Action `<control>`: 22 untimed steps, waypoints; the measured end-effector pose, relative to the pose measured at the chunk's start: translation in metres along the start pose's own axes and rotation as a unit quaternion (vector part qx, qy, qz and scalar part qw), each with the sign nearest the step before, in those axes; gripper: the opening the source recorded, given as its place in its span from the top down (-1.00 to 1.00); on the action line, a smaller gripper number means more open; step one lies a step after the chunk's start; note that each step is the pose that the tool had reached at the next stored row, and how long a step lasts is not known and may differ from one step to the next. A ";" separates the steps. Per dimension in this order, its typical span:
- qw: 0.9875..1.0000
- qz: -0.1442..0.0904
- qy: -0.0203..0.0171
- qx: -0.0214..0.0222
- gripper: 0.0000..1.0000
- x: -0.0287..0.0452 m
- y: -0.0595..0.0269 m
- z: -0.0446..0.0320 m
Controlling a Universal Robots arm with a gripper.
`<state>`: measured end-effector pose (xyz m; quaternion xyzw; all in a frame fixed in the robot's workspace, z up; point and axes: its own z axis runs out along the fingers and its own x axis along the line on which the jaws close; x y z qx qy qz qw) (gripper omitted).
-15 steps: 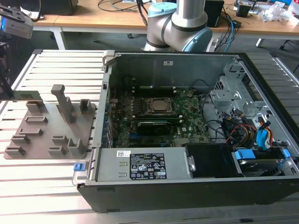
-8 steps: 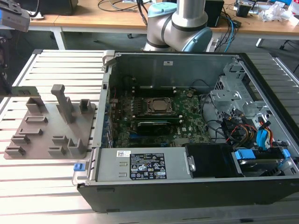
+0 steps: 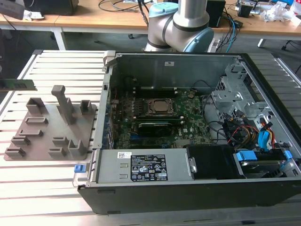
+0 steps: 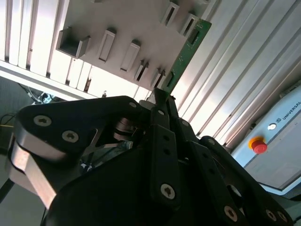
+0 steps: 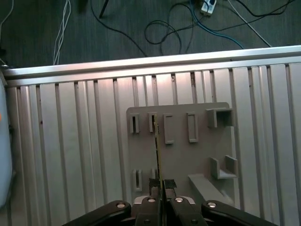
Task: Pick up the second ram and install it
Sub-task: 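Pick up the second ram and move it above second insertion slot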
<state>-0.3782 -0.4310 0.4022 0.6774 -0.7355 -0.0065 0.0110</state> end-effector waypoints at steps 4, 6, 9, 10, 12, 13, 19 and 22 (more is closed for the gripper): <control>1.000 0.000 -0.005 0.000 0.73 0.0000 0.0001 -0.0036; 1.000 0.000 -0.007 -0.001 0.73 0.0000 0.0001 -0.0036; 1.000 0.000 -0.007 -0.001 0.73 -0.0003 -0.0041 -0.0037; 1.000 0.000 -0.007 -0.001 0.73 -0.0007 -0.0084 -0.0038; 1.000 0.000 -0.007 0.000 0.73 -0.0015 -0.0178 -0.0040; 1.000 0.000 -0.007 -0.001 0.73 -0.0018 -0.0219 -0.0042; 1.000 0.000 -0.007 -0.001 0.73 -0.0046 -0.0561 -0.0050; 1.000 0.000 -0.006 -0.001 0.73 -0.0061 -0.0747 -0.0054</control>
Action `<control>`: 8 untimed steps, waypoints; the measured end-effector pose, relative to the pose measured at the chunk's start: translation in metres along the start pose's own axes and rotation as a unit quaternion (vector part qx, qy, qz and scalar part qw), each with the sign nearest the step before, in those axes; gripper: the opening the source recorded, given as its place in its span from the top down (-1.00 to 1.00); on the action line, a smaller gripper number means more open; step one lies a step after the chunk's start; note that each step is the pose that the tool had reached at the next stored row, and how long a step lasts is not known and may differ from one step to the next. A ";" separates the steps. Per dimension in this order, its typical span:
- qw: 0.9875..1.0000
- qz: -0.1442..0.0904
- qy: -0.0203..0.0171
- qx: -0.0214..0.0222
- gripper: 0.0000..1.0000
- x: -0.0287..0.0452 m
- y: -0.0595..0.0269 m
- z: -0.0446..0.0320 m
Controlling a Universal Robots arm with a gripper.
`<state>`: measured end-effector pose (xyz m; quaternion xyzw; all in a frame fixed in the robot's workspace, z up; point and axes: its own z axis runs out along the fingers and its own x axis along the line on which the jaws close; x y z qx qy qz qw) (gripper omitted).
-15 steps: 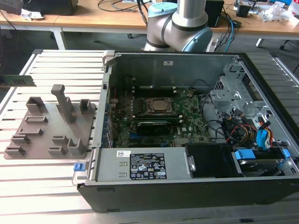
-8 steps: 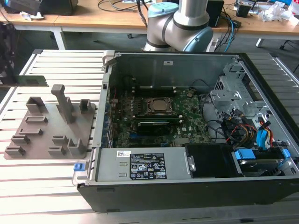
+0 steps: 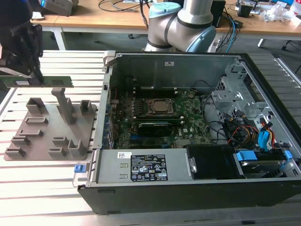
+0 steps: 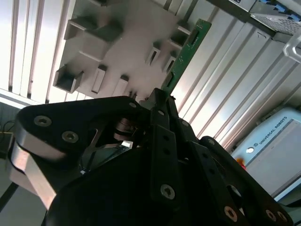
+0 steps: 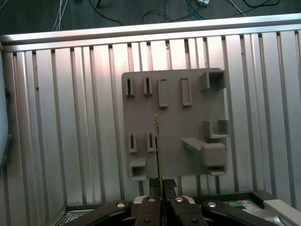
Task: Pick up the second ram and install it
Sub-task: 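Pick up the second ram and move it above second insertion slot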
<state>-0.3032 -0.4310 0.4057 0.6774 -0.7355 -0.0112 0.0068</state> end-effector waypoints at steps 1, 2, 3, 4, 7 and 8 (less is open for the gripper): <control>1.000 0.000 0.000 0.000 0.73 -0.0005 -0.0062 -0.0002; 1.000 0.000 0.000 0.000 0.73 -0.0013 -0.0133 -0.0004; 1.000 0.000 0.000 0.000 0.73 -0.0016 -0.0167 -0.0004; 1.000 0.000 0.000 0.000 0.73 -0.0019 -0.0201 -0.0005; 1.000 0.000 0.001 0.000 0.73 -0.0028 -0.0309 -0.0008; 1.000 0.000 0.001 0.000 0.73 -0.0031 -0.0338 -0.0009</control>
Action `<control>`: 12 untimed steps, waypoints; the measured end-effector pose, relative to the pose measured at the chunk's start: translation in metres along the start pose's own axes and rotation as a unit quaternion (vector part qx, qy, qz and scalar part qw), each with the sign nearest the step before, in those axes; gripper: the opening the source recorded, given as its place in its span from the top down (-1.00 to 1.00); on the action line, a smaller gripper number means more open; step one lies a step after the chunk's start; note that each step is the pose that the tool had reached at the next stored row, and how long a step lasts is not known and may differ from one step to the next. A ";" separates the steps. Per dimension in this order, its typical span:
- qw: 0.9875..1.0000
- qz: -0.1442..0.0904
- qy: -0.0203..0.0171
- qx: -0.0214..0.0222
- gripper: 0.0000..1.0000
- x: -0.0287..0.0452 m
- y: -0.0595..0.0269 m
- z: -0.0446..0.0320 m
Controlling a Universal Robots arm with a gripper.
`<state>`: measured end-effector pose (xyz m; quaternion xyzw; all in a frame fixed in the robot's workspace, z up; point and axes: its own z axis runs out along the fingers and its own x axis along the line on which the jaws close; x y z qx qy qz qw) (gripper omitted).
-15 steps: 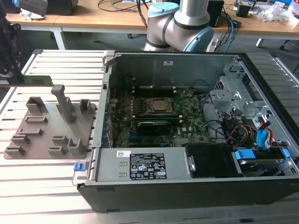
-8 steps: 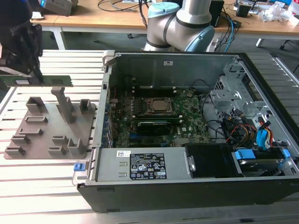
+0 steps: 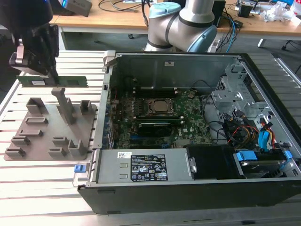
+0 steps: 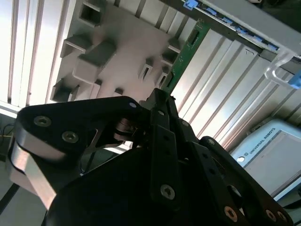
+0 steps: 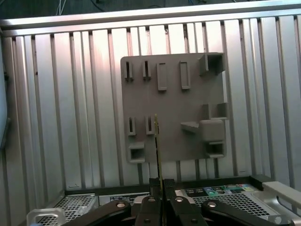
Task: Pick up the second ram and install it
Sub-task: 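Pick up the second ram and move it above second insertion slot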
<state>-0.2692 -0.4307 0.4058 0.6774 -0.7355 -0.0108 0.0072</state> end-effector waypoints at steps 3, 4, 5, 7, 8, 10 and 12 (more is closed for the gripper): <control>1.000 0.000 0.000 0.000 0.73 -0.0014 -0.0140 -0.0003; 1.000 0.000 0.000 0.000 0.73 -0.0017 -0.0176 -0.0004; 1.000 0.000 0.000 0.000 0.73 -0.0020 -0.0201 -0.0005; 1.000 0.000 0.001 0.000 0.73 -0.0028 -0.0288 -0.0007; 1.000 0.000 0.001 0.000 0.73 -0.0030 -0.0310 -0.0007; 1.000 0.000 0.001 0.000 0.73 -0.0036 -0.0388 -0.0009; 1.000 0.000 0.002 0.000 0.73 -0.0044 -0.0458 -0.0011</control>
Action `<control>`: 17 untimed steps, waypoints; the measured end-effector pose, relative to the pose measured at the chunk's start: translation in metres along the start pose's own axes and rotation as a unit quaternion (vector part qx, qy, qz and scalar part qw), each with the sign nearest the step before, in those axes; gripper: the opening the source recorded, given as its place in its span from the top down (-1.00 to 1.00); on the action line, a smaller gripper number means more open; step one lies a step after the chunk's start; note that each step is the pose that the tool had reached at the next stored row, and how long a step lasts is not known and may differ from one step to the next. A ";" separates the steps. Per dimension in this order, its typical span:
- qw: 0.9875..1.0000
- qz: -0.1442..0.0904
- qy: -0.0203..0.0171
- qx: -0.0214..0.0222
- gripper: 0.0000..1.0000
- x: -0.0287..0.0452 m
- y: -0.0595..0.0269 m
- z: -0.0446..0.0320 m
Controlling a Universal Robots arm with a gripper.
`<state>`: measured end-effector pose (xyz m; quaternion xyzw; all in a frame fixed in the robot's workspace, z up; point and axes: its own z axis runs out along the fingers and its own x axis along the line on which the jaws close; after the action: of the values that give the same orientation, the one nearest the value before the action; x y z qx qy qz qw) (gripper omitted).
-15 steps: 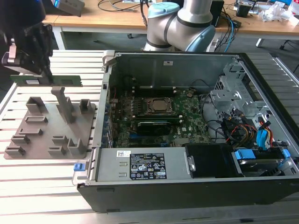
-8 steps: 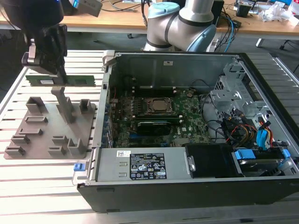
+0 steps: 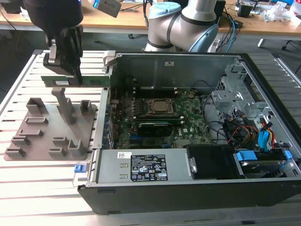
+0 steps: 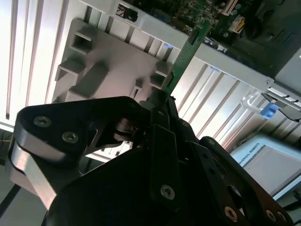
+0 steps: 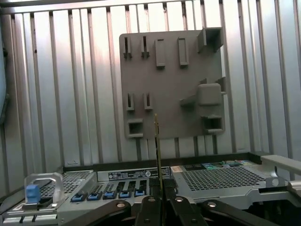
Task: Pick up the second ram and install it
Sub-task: 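Pick up the second ram and move it above second insertion slot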
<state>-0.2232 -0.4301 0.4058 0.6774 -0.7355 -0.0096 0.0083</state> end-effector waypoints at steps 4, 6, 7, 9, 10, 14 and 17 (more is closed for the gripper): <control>1.000 0.000 0.001 0.000 0.73 -0.0024 -0.0176 -0.0004; 1.000 0.000 0.002 0.000 0.73 -0.0035 -0.0268 -0.0007; 1.000 0.000 0.002 0.000 0.73 -0.0037 -0.0289 -0.0008; 1.000 0.000 0.002 0.000 0.73 -0.0046 -0.0369 -0.0009; 1.000 0.000 0.003 0.000 0.73 -0.0051 -0.0415 -0.0010; 1.000 0.000 0.004 0.000 0.73 -0.0076 -0.0673 -0.0017; 1.000 0.000 0.005 0.000 0.73 -0.0088 -0.0800 -0.0020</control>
<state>-0.1427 -0.4278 0.4057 0.6774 -0.7355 -0.0061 0.0116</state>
